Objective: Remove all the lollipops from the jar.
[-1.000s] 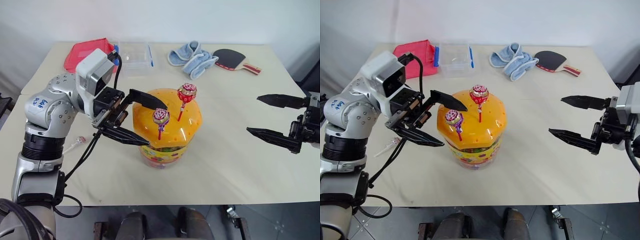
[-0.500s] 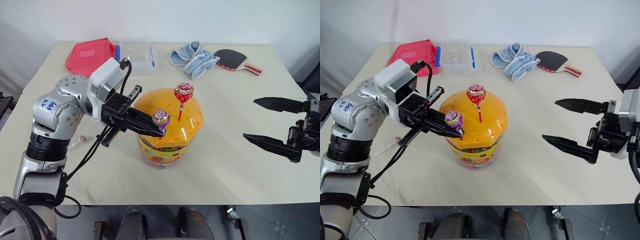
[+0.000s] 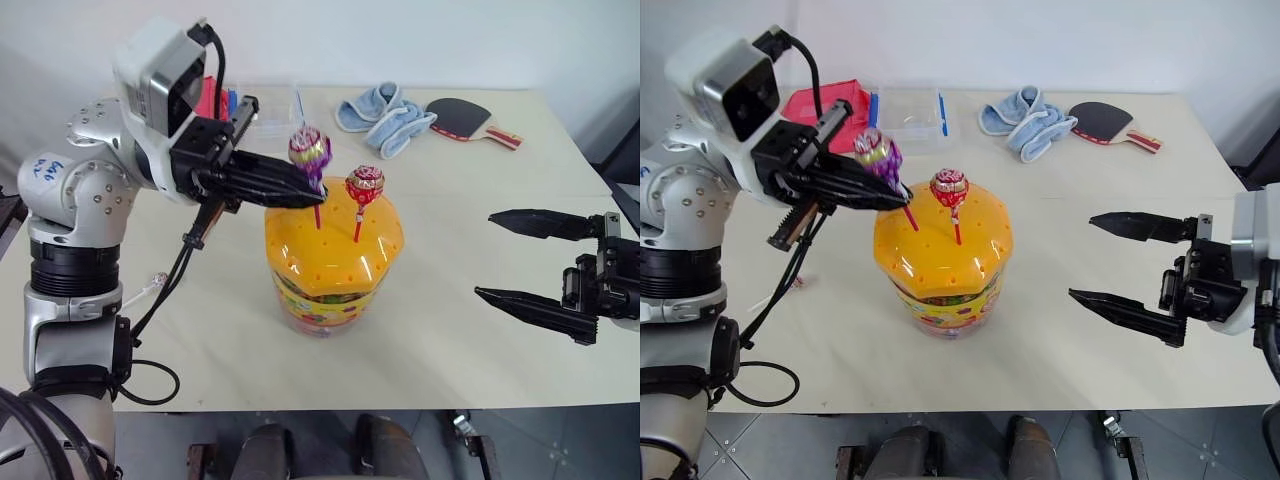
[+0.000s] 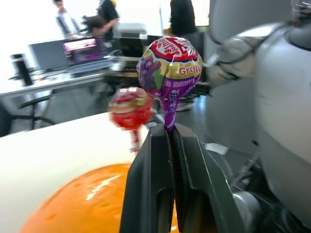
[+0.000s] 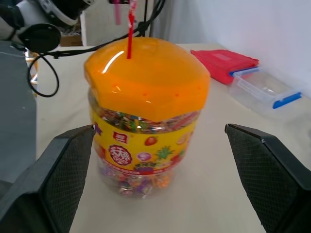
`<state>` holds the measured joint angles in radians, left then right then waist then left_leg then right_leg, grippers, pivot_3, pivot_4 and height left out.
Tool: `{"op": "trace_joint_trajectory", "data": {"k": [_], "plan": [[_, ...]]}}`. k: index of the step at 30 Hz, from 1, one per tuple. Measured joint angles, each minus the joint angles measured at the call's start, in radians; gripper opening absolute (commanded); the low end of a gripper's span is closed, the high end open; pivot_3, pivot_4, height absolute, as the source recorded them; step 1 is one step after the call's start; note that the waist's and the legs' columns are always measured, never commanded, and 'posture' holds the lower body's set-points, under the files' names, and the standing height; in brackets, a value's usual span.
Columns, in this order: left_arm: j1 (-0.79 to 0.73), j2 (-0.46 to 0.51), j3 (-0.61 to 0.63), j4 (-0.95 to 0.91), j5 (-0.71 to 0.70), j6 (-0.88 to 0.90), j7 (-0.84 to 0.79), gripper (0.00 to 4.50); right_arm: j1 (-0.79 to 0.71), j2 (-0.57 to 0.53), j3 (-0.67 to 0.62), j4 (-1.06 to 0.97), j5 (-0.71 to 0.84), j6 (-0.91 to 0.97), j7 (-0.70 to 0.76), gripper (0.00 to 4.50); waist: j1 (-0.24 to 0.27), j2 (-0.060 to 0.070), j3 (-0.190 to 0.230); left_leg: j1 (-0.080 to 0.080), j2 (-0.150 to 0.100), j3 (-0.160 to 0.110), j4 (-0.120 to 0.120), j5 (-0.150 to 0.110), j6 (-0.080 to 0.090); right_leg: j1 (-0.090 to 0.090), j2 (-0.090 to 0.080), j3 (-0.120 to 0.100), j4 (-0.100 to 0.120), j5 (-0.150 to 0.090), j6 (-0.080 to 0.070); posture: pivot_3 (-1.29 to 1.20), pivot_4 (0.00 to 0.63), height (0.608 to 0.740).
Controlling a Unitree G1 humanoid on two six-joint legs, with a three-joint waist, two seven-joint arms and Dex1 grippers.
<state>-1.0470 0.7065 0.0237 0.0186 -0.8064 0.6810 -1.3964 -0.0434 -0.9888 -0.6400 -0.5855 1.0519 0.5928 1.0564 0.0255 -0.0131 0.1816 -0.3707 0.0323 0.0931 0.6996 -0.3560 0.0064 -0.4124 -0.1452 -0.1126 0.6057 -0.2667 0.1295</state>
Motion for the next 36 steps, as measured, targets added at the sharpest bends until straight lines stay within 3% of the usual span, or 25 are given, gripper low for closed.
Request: {"op": "trace_joint_trajectory", "data": {"k": [9, 14, 19, 24, 31, 36], "plan": [[-0.012, 0.157, 0.037, 0.042, 0.138, 0.219, 0.346, 0.02, -0.035, 0.020, 0.087, -0.016, 0.037, 0.000, -0.032, 4.50, -0.002, 0.000, 0.000, 0.000, 0.000, 0.000, -0.001, 0.000, 0.000, 0.000, 0.000, 0.000, 0.000, 0.000, 0.000, 0.00, 0.150, 0.740], [0.063, 0.304, 0.029, 0.110, 0.247, 0.386, 0.497, 0.02, -0.076, 0.020, 0.139, -0.013, 0.044, 0.000, -0.029, 4.50, -0.005, 0.000, 0.000, 0.000, 0.000, 0.000, -0.001, 0.000, 0.000, -0.001, 0.000, 0.001, 0.000, 0.000, 0.000, 0.00, 0.150, 0.740], [0.158, 0.372, -0.010, 0.244, 0.374, 0.462, 0.602, 0.02, -0.109, 0.020, 0.171, 0.001, 0.044, 0.000, -0.020, 4.50, 0.000, -0.001, 0.000, 0.000, 0.000, 0.000, -0.001, 0.000, 0.000, -0.001, 0.000, 0.001, 0.000, 0.000, 0.000, 0.00, 0.150, 0.740], [0.175, 0.385, -0.081, 0.450, 0.519, 0.506, 0.711, 0.02, -0.126, 0.020, 0.197, 0.015, 0.033, -0.002, -0.013, 4.50, 0.001, -0.004, 0.002, 0.000, 0.000, 0.001, -0.001, 0.000, 0.000, -0.001, 0.000, 0.000, 0.000, 0.000, 0.000, 0.00, 0.150, 0.740], [0.117, 0.327, -0.125, 0.657, 0.637, 0.531, 0.795, 0.02, -0.150, 0.027, 0.225, 0.042, 0.010, -0.004, -0.010, 4.50, 0.001, -0.009, 0.004, -0.001, 0.000, 0.001, -0.001, 0.000, 0.000, -0.001, 0.000, 0.000, 0.001, 0.000, 0.000, 0.00, 0.150, 0.740], [0.056, 0.325, -0.126, 0.698, 0.649, 0.610, 0.774, 1.21, -0.152, 0.030, 0.228, 0.045, -0.001, -0.004, -0.010, 4.50, -0.001, -0.009, 0.004, -0.001, 0.000, 0.001, -0.002, 0.000, 0.000, -0.002, 0.000, 0.000, 0.001, 0.000, 0.000, 0.00, 0.150, 0.740]]}}
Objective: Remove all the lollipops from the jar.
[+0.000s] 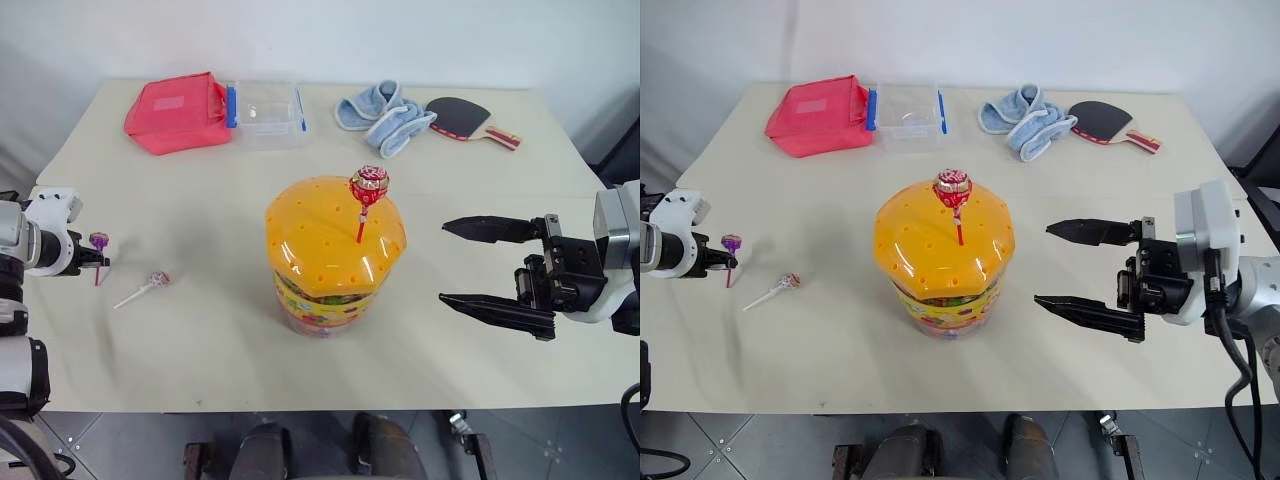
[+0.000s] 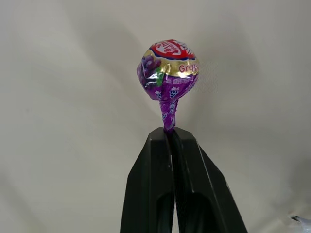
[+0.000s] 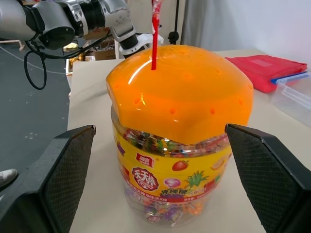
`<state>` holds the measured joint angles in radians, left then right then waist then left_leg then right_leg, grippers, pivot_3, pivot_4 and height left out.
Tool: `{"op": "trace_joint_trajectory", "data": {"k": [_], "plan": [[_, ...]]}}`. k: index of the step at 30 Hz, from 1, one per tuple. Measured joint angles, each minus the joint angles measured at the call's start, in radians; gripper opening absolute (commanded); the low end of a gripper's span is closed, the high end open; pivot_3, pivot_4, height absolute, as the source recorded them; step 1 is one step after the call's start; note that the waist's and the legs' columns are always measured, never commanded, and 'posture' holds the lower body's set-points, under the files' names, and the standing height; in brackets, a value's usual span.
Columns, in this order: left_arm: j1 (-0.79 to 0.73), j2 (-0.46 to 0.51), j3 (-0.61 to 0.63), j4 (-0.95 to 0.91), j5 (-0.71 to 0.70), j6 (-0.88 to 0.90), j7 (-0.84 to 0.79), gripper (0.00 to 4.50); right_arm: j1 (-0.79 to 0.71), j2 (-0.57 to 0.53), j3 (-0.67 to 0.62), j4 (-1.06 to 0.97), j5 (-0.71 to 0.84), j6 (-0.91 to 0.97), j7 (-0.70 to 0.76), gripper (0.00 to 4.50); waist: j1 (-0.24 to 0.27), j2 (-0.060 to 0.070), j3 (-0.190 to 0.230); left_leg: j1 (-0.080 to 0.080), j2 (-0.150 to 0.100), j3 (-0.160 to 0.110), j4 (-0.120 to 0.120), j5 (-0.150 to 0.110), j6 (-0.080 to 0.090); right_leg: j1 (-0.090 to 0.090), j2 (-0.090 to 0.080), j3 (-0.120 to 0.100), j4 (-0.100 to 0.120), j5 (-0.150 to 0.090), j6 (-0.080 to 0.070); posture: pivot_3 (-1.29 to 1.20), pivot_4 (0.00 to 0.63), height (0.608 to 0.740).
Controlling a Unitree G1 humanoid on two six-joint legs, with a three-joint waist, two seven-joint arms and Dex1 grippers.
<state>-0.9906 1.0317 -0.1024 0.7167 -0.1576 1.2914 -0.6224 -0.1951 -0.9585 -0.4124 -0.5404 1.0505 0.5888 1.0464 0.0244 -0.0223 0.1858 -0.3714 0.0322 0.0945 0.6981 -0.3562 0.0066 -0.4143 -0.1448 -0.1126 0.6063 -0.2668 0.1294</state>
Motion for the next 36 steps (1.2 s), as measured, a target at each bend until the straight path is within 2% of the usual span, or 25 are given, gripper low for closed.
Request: {"op": "trace_joint_trajectory", "data": {"k": [6, 11, 16, 21, 24, 26, 28, 32, 36], "plan": [[-0.011, 0.020, -0.053, -0.053, 0.005, 0.057, -0.061, 3.02, 0.000, 0.000, -0.001, 0.000, -0.001, 0.000, 0.000, 4.50, -0.001, -0.001, 0.000, 0.000, 0.000, 0.000, 0.000, 0.000, 0.000, 0.000, 0.000, 0.000, 0.000, 0.000, 0.000, 0.00, 0.150, 0.740], [-0.040, 0.109, -0.109, -0.190, 0.002, 0.097, -0.147, 4.49, -0.010, -0.004, -0.027, 0.006, -0.001, 0.000, 0.000, 4.50, -0.001, -0.002, 0.001, 0.000, 0.000, 0.000, 0.000, 0.000, 0.000, -0.001, 0.000, 0.001, 0.000, 0.000, 0.000, 0.00, 0.150, 0.740], [-0.069, 0.142, -0.111, -0.292, -0.026, 0.072, -0.234, 4.49, -0.017, -0.025, -0.047, 0.015, 0.001, 0.009, -0.002, 4.50, 0.003, -0.002, 0.001, 0.000, 0.000, 0.000, 0.000, 0.000, 0.000, -0.001, 0.000, 0.001, 0.001, 0.000, 0.000, 0.00, 0.150, 0.740], [-0.073, 0.141, -0.052, -0.391, -0.107, 0.003, -0.330, 4.49, -0.051, -0.051, -0.056, 0.031, 0.025, 0.049, -0.023, 4.50, 0.000, -0.002, 0.001, -0.001, 0.000, 0.000, 0.000, 0.000, 0.000, -0.001, 0.000, 0.001, 0.000, 0.000, 0.000, 0.00, 0.150, 0.740], [-0.047, 0.102, 0.057, -0.471, -0.180, -0.088, -0.382, 4.49, -0.105, -0.051, -0.046, 0.034, 0.048, 0.072, -0.060, 4.50, 0.000, -0.002, 0.001, -0.001, 0.001, 0.000, 0.001, 0.000, 0.000, -0.001, 0.000, 0.001, 0.001, 0.000, 0.000, 0.00, 0.150, 0.740], [0.034, 0.020, 0.223, -0.567, -0.295, -0.226, -0.457, 4.49, -0.165, -0.048, -0.019, 0.032, 0.072, 0.090, -0.105, 4.50, -0.003, -0.002, 0.001, 0.000, 0.001, 0.001, 0.001, 0.000, 0.000, -0.001, -0.001, 0.001, 0.001, 0.000, 0.000, 0.00, 0.150, 0.740], [0.089, -0.014, 0.293, -0.604, -0.360, -0.301, -0.517, 4.49, -0.192, -0.037, 0.007, 0.033, 0.082, 0.099, -0.129, 4.50, -0.005, -0.002, 0.001, 0.000, 0.001, 0.001, 0.001, 0.000, -0.001, -0.001, -0.001, 0.001, 0.001, 0.000, -0.001, 0.00, 0.150, 0.740], [0.164, -0.081, 0.396, -0.611, -0.455, -0.444, -0.628, 4.49, -0.254, 0.003, 0.079, 0.033, 0.106, 0.121, -0.171, 4.50, -0.009, -0.001, 0.002, 0.000, 0.001, 0.002, 0.001, 0.000, -0.001, -0.002, -0.001, 0.001, 0.002, 0.000, -0.001, 0.00, 0.150, 0.740], [0.240, -0.097, 0.439, -0.611, -0.523, -0.564, -0.784, 4.49, -0.351, 0.072, 0.158, 0.034, 0.116, 0.133, -0.201, 4.50, -0.011, -0.001, 0.002, 0.000, 0.001, 0.002, 0.001, 0.000, -0.001, -0.002, -0.001, 0.001, 0.002, 0.000, -0.001, 0.00, 0.150, 0.740]]}}
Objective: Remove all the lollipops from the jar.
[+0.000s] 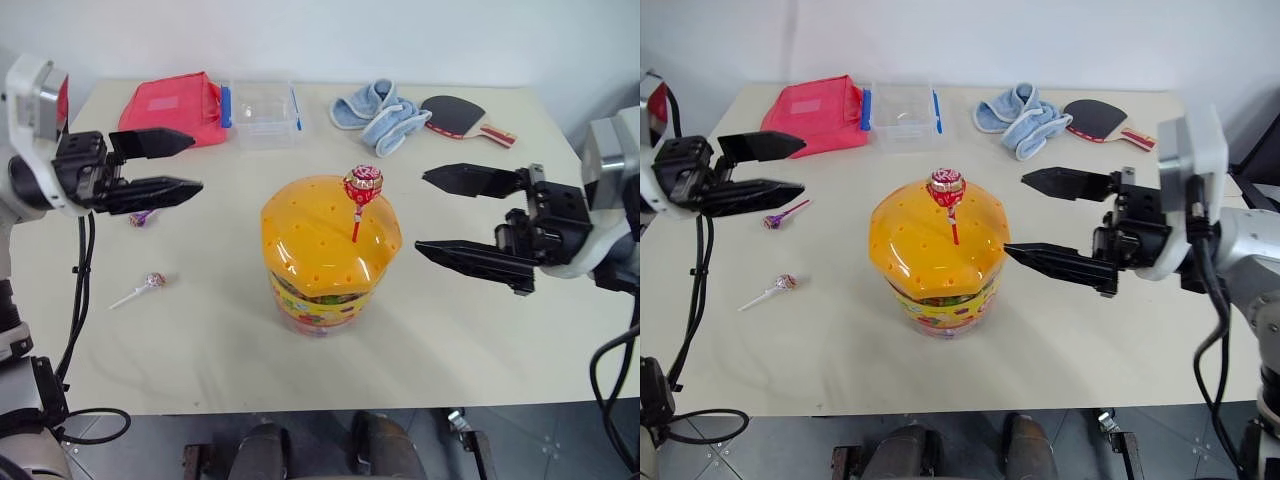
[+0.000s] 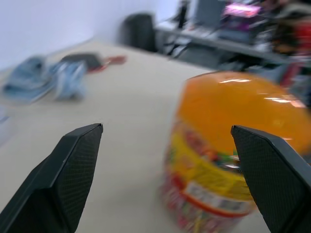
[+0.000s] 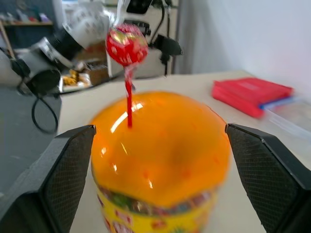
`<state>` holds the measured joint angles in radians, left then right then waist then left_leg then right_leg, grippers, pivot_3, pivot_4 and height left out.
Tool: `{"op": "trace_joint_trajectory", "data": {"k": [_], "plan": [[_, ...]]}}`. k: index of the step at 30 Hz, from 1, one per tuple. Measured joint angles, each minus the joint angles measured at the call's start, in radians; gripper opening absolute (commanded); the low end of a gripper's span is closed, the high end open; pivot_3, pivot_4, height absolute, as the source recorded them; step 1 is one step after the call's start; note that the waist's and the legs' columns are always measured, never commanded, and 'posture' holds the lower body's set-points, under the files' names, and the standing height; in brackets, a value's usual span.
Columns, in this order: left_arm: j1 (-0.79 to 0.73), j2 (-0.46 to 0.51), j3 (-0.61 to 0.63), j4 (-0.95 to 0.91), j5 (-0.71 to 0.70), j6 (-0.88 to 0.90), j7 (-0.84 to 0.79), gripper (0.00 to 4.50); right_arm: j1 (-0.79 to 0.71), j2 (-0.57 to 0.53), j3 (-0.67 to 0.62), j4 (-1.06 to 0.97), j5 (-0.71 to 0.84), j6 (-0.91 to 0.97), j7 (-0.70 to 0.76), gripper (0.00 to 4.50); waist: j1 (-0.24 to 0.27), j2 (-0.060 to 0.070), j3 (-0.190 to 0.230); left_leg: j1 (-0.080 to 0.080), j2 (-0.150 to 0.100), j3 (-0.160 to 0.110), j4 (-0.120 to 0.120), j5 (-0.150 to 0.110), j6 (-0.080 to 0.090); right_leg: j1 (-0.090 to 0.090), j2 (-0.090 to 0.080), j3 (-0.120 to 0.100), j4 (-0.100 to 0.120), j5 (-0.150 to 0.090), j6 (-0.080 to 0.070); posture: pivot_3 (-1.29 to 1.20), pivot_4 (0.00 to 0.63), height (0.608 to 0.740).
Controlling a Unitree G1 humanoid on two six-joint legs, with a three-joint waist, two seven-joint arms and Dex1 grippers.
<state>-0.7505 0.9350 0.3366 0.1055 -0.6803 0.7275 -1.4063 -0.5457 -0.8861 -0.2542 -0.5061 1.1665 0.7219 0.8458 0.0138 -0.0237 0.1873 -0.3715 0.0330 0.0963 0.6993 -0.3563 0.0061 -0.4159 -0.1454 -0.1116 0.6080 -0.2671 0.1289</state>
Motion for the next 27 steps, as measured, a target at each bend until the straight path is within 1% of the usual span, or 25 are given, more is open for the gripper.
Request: {"op": "trace_joint_trajectory", "data": {"k": [2, 4, 6, 9, 12, 16, 18, 22, 23, 24, 27], "plan": [[0.032, -0.009, 0.003, -0.001, -0.035, -0.043, -0.094, 4.49, -0.055, 0.044, 0.055, 0.000, -0.009, -0.002, -0.005, 4.50, -0.002, 0.000, 0.000, 0.000, 0.000, 0.000, 0.000, 0.000, 0.000, 0.000, 0.000, 0.000, 0.000, 0.000, 0.000, 0.00, 0.150, 0.740], [0.075, -0.003, -0.003, -0.004, -0.059, -0.083, -0.096, 4.49, -0.099, 0.072, 0.110, 0.003, -0.036, -0.001, -0.004, 4.50, -0.005, 0.000, 0.000, 0.000, 0.000, 0.000, 0.000, 0.000, 0.000, 0.000, 0.000, 0.000, 0.000, 0.000, 0.000, 0.00, 0.150, 0.740], [0.126, 0.028, -0.030, -0.007, -0.090, -0.132, -0.096, 4.49, -0.132, 0.097, 0.152, 0.007, -0.062, -0.001, 0.003, 4.50, -0.005, 0.000, 0.000, -0.001, 0.000, -0.001, 0.000, 0.000, 0.000, 0.000, 0.000, 0.000, 0.000, 0.000, 0.000, 0.00, 0.150, 0.740], [0.158, 0.047, -0.073, -0.018, -0.165, -0.213, -0.096, 4.49, -0.187, 0.136, 0.207, 0.031, -0.103, -0.002, 0.021, 4.50, -0.003, 0.000, 0.000, -0.001, 0.000, -0.001, 0.000, 0.000, 0.000, 0.000, 0.000, 0.000, 0.000, 0.000, 0.000, 0.00, 0.150, 0.740], [0.162, 0.048, -0.096, -0.028, -0.230, -0.270, -0.096, 4.50, -0.230, 0.161, 0.252, 0.057, -0.147, -0.002, 0.043, 3.88, -0.003, 0.001, 0.000, -0.001, 0.000, -0.001, 0.000, 0.000, 0.000, -0.001, -0.001, 0.000, 0.000, 0.000, 0.000, 0.00, 0.150, 0.740], [0.168, 0.050, -0.123, -0.040, -0.264, -0.294, -0.096, 4.50, -0.249, 0.178, 0.258, 0.085, -0.182, -0.002, 0.062, 2.63, -0.005, 0.001, 0.000, -0.001, 0.000, -0.001, -0.001, 0.000, 0.001, -0.001, 0.000, 0.000, 0.000, 0.000, 0.000, 0.00, 0.150, 0.740], [0.170, 0.050, -0.127, -0.049, -0.268, -0.304, -0.096, 4.50, -0.261, 0.186, 0.258, 0.089, -0.195, -0.002, 0.079, 2.04, -0.010, 0.001, 0.000, -0.001, 0.000, -0.001, -0.001, 0.000, 0.001, -0.001, 0.000, 0.000, 0.000, 0.000, 0.000, 0.00, 0.150, 0.740], [0.171, 0.050, -0.130, -0.051, -0.269, -0.313, -0.096, 4.50, -0.268, 0.187, 0.258, 0.096, -0.205, 0.002, 0.108, 0.69, -0.015, 0.001, 0.000, -0.001, 0.000, -0.001, -0.001, 0.000, 0.001, -0.001, 0.000, 0.000, 0.000, 0.000, 0.000, 0.00, 0.150, 0.740], [0.171, 0.050, -0.130, -0.051, -0.268, -0.314, -0.096, 4.50, -0.272, 0.187, 0.258, 0.100, -0.207, 0.003, 0.110, 0.45, -0.016, 0.001, 0.000, -0.001, 0.000, -0.001, -0.001, 0.000, 0.001, -0.001, 0.000, 0.000, 0.000, 0.000, 0.000, 0.00, 0.150, 0.740], [0.171, 0.047, -0.130, -0.051, -0.266, -0.315, -0.096, 4.50, -0.281, 0.187, 0.259, 0.105, -0.215, 0.003, 0.115, 0.11, -0.016, 0.001, 0.001, -0.001, 0.000, -0.001, -0.001, 0.000, 0.001, -0.001, 0.000, 0.000, 0.000, 0.000, 0.000, 0.00, 0.150, 0.740], [0.170, 0.022, -0.129, -0.052, -0.264, -0.316, -0.096, 4.50, -0.323, 0.190, 0.260, 0.118, -0.225, 0.002, 0.126, 0.05, -0.016, 0.002, 0.001, -0.001, 0.000, -0.001, -0.001, 0.000, 0.001, -0.001, 0.000, 0.000, 0.000, 0.000, 0.000, 0.00, 0.150, 0.740]]}}
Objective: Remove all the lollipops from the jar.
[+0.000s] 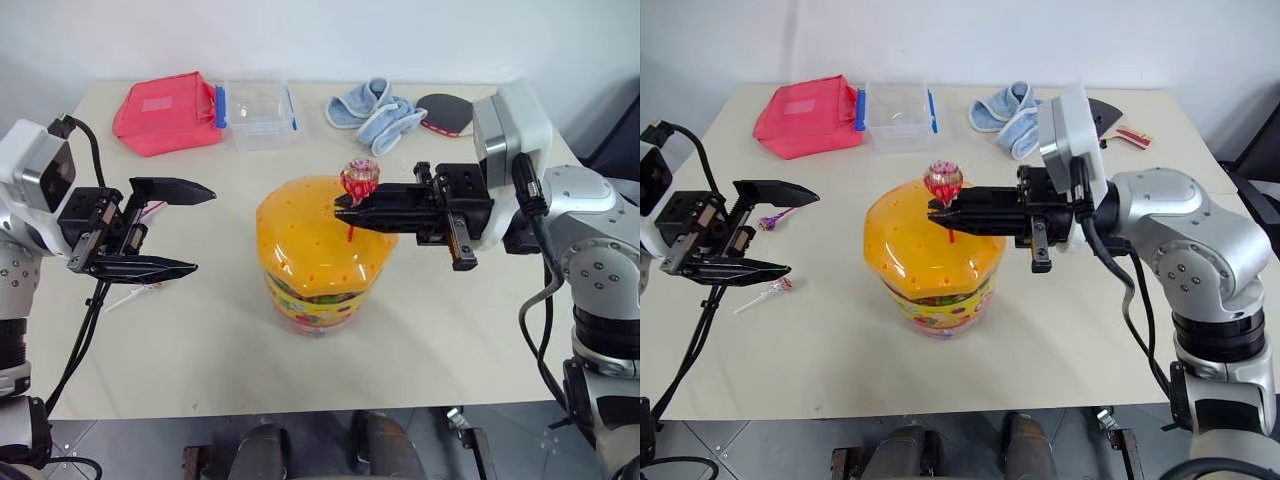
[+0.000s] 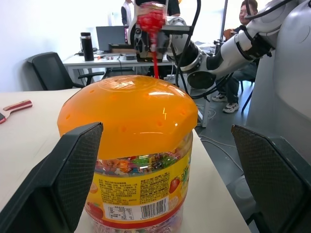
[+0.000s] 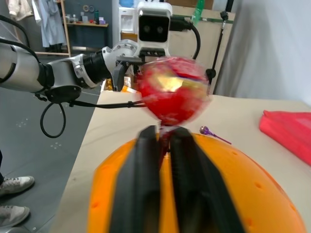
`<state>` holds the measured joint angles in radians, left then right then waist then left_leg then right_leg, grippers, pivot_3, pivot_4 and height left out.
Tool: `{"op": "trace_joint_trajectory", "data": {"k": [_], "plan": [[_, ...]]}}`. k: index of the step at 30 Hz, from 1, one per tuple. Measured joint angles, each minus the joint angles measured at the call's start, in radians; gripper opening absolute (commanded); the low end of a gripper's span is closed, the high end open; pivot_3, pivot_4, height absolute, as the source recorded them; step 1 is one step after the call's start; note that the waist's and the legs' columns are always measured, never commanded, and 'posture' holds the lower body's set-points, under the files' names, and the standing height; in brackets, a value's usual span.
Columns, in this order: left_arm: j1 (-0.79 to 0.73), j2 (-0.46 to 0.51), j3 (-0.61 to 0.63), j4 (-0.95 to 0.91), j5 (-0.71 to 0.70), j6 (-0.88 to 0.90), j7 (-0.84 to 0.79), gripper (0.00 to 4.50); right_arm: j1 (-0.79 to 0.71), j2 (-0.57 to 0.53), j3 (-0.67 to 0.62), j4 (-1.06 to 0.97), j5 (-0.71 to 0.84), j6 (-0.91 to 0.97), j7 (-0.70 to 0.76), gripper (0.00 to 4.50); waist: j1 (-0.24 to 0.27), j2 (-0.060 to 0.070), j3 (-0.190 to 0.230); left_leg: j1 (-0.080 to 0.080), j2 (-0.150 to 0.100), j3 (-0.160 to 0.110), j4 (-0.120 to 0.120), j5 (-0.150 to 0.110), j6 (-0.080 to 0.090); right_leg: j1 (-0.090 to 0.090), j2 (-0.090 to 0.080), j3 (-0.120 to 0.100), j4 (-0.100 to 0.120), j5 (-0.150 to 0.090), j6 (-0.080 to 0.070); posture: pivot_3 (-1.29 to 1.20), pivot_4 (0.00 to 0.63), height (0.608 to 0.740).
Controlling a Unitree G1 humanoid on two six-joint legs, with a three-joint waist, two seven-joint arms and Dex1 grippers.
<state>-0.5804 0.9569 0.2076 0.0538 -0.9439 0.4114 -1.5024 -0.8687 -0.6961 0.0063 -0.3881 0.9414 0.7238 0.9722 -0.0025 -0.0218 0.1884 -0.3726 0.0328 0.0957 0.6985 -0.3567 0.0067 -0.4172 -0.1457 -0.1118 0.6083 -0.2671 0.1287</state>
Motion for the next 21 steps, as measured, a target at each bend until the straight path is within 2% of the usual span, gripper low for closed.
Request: {"op": "trace_joint_trajectory", "data": {"k": [8, 11, 16, 19, 21], "plan": [[-0.009, -0.010, -0.004, 0.007, 0.001, -0.007, 0.000, 4.50, -0.107, 0.012, -0.020, 0.103, -0.059, -0.048, 0.024, 0.05, -0.001, 0.000, 0.000, -0.001, 0.000, 0.000, 0.000, 0.000, 0.000, -0.001, 0.000, 0.000, 0.000, 0.000, 0.000, 0.00, 0.150, 0.740], [-0.032, -0.017, 0.004, 0.025, 0.002, -0.008, 0.000, 4.50, -0.143, -0.020, -0.054, 0.158, -0.103, -0.062, 0.012, 0.05, 0.002, 0.000, 0.000, -0.002, 0.000, 0.000, 0.000, 0.000, 0.000, -0.002, 0.000, 0.000, 0.000, 0.000, 0.000, 0.00, 0.150, 0.740], [-0.023, -0.019, 0.044, 0.035, 0.001, -0.005, 0.000, 4.50, -0.110, -0.182, -0.135, 0.234, -0.192, -0.008, -0.066, 0.05, 0.002, 0.000, 0.000, -0.003, 0.000, 0.000, -0.001, 0.000, 0.000, -0.002, 0.000, 0.000, -0.002, 0.000, 0.000, 0.00, 0.150, 0.740], [0.013, -0.009, 0.066, 0.043, 0.008, -0.005, 0.000, 4.50, 0.022, -0.290, -0.183, 0.261, -0.247, 0.095, -0.144, 0.05, 0.001, 0.000, 0.000, -0.003, 0.000, 0.001, -0.002, -0.001, 0.000, -0.002, 0.000, -0.001, -0.002, 0.000, 0.000, 0.00, 0.150, 0.740], [0.019, -0.008, 0.070, 0.043, 0.009, -0.003, 0.000, 4.50, 0.149, -0.380, -0.151, 0.266, -0.284, 0.207, -0.161, 0.05, 0.001, 0.000, 0.000, -0.003, 0.000, 0.001, -0.001, -0.001, 0.000, -0.002, 0.000, -0.001, -0.003, 0.000, 0.000, 0.00, 0.150, 0.740]]}}
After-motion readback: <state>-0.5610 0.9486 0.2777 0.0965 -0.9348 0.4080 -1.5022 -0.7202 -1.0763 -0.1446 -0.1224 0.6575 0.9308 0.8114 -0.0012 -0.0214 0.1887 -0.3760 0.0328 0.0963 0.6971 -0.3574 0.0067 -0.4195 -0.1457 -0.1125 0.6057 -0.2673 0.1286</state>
